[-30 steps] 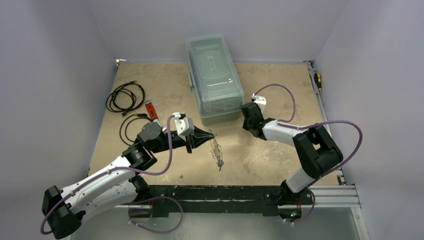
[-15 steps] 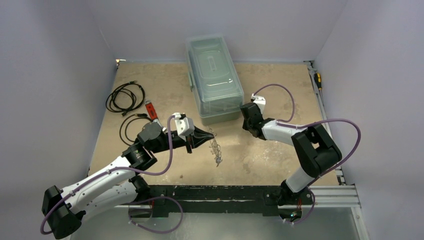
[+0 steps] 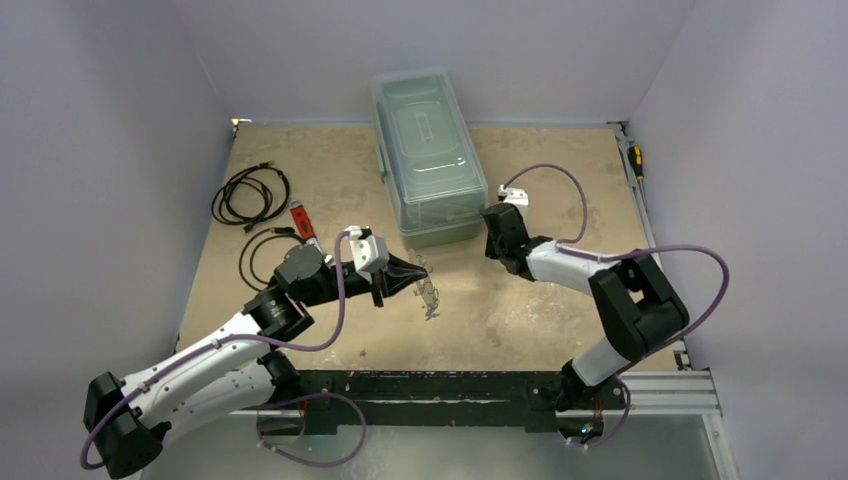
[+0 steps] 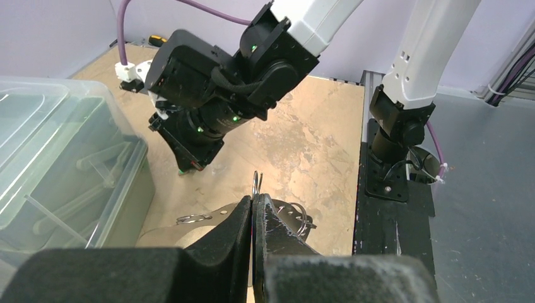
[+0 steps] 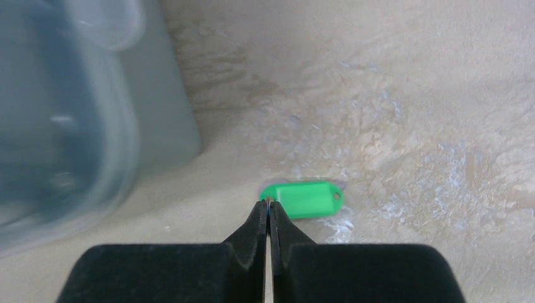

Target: Put the keys on the keyring

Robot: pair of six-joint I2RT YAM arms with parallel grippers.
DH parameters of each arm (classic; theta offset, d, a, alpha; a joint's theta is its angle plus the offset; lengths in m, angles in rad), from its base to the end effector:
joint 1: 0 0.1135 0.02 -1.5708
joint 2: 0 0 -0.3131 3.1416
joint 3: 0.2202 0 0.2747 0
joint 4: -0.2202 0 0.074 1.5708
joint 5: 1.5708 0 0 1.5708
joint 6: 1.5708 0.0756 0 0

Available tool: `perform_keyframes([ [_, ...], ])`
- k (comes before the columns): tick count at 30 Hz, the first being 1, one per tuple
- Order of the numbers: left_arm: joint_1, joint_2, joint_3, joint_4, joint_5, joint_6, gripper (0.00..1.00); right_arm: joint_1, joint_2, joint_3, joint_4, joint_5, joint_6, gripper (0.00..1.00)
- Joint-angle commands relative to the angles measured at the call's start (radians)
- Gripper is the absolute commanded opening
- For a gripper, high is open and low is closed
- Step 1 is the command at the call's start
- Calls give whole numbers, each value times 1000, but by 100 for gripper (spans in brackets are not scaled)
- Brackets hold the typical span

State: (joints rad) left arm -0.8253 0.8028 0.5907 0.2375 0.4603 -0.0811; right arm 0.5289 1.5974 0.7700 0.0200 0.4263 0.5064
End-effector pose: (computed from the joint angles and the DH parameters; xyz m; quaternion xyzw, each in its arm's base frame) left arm 0.1238 -0.1836 0.3445 0.3993 0.5738 -0.4484 0.5570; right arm 0.3203 0.1510 0.1666 0.0686 0.9079 0.0096 0.4135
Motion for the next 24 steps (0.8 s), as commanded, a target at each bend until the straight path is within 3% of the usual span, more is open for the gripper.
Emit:
perform_keyframes([
  [1,1,-23,18,30,-3,33,0,-4,-120,-8,58,-91,-104,0],
  [15,2,-37,21,23,2,47,0,-4,-404,-38,22,-421,-388,0],
  [24,2,-40,21,19,2,52,0,-2,-509,-62,30,-685,-441,0],
])
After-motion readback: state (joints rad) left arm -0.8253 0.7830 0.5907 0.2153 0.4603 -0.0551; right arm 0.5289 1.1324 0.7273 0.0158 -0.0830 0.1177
